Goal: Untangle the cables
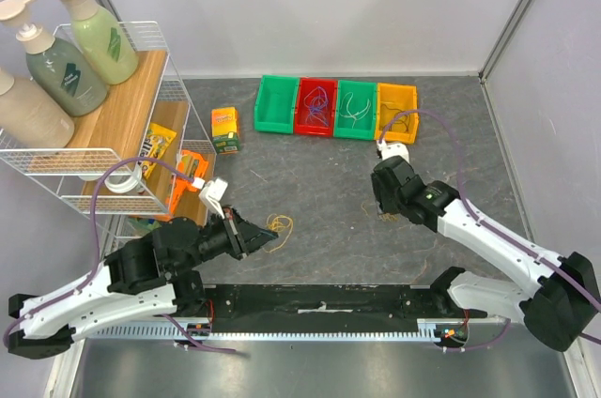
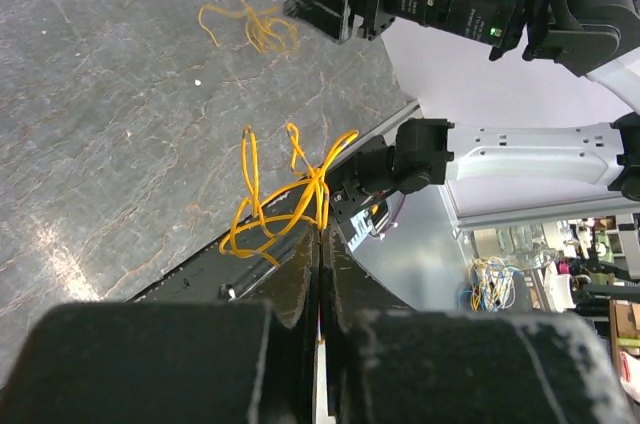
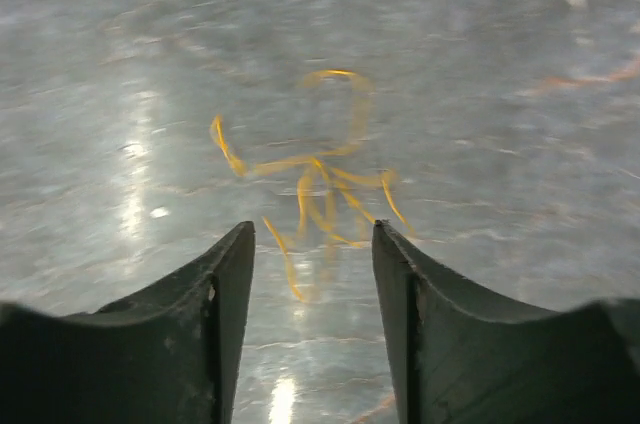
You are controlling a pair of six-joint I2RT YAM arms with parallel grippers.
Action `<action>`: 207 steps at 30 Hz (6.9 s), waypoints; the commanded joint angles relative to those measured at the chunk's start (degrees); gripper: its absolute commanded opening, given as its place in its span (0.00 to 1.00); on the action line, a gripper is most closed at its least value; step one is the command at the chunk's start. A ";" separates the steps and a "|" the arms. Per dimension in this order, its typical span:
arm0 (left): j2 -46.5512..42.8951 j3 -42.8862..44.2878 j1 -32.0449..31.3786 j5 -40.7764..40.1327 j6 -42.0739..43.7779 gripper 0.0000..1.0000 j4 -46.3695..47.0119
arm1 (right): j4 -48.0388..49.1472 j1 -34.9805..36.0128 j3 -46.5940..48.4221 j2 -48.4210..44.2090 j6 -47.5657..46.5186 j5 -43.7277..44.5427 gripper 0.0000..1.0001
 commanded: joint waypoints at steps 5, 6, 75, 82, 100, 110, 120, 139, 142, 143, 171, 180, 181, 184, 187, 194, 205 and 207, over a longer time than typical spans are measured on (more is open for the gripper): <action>4.81 1.70 -0.06 1.60 2.29 0.02 5.60 | 22.49 1.95 -0.62 -5.38 -0.96 -51.44 0.73; 4.98 1.62 0.03 1.68 2.20 0.02 5.78 | 27.75 2.65 -1.76 -6.09 0.54 -55.77 0.73; 3.93 1.53 0.03 1.33 5.19 0.39 4.20 | 52.66 16.54 -10.91 -13.39 10.04 -65.30 0.00; 3.58 -0.05 -0.06 4.22 5.71 0.45 8.76 | 54.44 16.54 -11.61 -14.80 10.92 -69.09 0.00; 10.61 0.65 -0.06 9.68 5.28 0.38 17.12 | 56.46 16.54 -12.58 -13.57 12.42 -70.76 0.00; 12.19 1.35 -0.06 11.43 5.89 0.31 17.29 | 56.28 16.54 -12.58 -13.39 12.24 -70.58 0.00; 12.10 1.00 0.03 13.46 6.77 0.24 17.82 | 56.19 16.54 -12.40 -12.78 12.15 -70.67 0.00; -5.74 1.97 -0.06 -19.32 -0.87 0.02 -0.89 | 5.93 16.54 -9.32 -29.19 11.71 -5.55 0.00; -6.09 1.88 -0.06 -20.64 -1.67 0.02 -1.86 | 3.12 16.54 -9.33 -33.77 14.34 -0.20 0.00; -6.18 1.88 -0.06 -20.99 -1.75 0.02 -2.04 | 1.63 16.63 -9.15 -35.61 15.13 2.17 0.00; -0.55 3.20 -0.06 -12.82 -3.86 0.02 -2.22 | 43.80 18.12 0.15 -4.35 -3.94 -54.60 0.76; 2.78 3.37 -0.06 -11.77 -5.89 0.01 -1.69 | 50.67 22.51 3.85 1.37 3.02 -50.37 0.72; 3.14 3.55 -0.06 -11.59 -5.63 0.01 -1.60 | 48.22 22.60 4.20 1.64 1.45 -48.37 0.72; 2.97 3.99 0.03 -11.24 -5.36 0.02 -1.69 | 41.45 22.78 4.47 1.20 -2.87 -40.20 0.72; 2.00 3.64 -0.06 -10.98 -5.62 0.02 -1.60 | 38.00 22.78 4.21 0.76 -4.72 -35.44 0.72; 1.38 3.20 0.03 -10.71 -6.41 0.02 -1.51 | 38.61 22.78 3.06 3.30 -4.81 -34.72 0.49; 0.06 3.55 0.03 -10.63 -5.54 0.02 -1.51 | 42.65 22.78 1.49 4.28 -2.18 -38.07 0.02; -0.20 3.46 0.03 -10.10 -4.49 0.06 -1.60 | 42.92 22.69 0.78 2.53 -0.86 -34.74 0.00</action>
